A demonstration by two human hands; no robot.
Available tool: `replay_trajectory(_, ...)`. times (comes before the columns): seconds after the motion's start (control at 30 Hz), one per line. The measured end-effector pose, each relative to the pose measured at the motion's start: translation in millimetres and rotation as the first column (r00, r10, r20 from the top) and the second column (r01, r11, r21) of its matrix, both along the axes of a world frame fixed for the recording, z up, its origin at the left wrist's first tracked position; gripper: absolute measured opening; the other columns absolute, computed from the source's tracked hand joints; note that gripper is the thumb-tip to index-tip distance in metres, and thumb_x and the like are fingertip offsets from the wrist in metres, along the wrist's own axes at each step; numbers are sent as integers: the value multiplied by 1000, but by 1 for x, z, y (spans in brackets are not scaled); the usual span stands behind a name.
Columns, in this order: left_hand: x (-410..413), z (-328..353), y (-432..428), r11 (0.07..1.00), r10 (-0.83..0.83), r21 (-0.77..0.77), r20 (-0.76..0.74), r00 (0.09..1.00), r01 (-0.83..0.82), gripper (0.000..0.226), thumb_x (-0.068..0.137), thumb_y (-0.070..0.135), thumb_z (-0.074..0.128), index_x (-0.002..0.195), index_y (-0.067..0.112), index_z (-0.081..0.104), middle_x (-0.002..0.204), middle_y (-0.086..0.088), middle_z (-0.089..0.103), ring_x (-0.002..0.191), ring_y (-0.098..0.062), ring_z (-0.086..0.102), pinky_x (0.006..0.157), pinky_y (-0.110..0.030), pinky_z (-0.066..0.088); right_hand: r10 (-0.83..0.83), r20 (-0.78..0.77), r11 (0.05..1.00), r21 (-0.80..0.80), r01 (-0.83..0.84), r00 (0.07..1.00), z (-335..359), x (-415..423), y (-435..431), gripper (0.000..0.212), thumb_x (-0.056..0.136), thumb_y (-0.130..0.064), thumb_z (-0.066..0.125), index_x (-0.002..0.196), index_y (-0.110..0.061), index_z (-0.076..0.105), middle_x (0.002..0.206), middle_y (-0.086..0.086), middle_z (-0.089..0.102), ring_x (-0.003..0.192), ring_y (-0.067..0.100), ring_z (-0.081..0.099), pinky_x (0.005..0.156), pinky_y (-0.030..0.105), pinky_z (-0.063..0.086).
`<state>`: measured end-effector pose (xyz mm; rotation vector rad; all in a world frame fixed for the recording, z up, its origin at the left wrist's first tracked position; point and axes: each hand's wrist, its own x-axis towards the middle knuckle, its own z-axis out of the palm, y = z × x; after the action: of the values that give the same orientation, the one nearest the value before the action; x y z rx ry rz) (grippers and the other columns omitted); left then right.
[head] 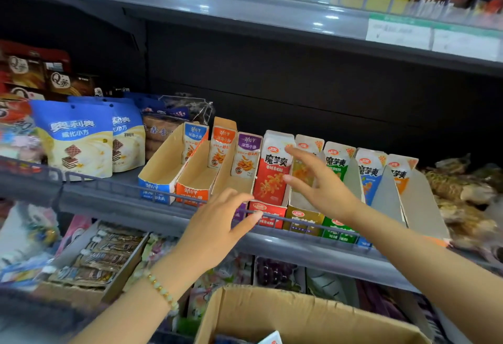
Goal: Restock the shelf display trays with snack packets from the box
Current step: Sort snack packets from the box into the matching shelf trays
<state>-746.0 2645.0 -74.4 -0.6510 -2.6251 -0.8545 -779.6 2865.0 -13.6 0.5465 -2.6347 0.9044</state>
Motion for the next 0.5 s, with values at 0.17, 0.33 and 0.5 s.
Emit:
replay_trajectory(0.17,51,-45,-23,1000,-4,-12,159,987,5,67,82,71,26,139,37,35,140,22,35,126,3,38,100,-21,38,142,168,977,-184,-110,976,-48,70,1,43,89,-37,58,131,-29,52,135,-15,53,123,-2,50,104,24,42)
replay_trajectory(0.33,85,-94,-41,998,16,48,377,926,-37,76,77,75,30,144,38,27,149,19,27,131,-1,36,107,-26,35,157,483,980,-183,-76,861,-137,117,4,27,88,-27,66,115,-27,60,114,-8,65,102,1,62,89,16,48)
replay_trajectory(0.5,103,-118,-38,990,-11,131,471,882,-57,82,77,76,39,146,35,22,148,16,28,133,-3,32,110,-25,30,-57,788,994,-14,110,612,-228,132,17,45,84,-33,73,119,-14,51,118,-2,56,101,5,55,86,16,43)
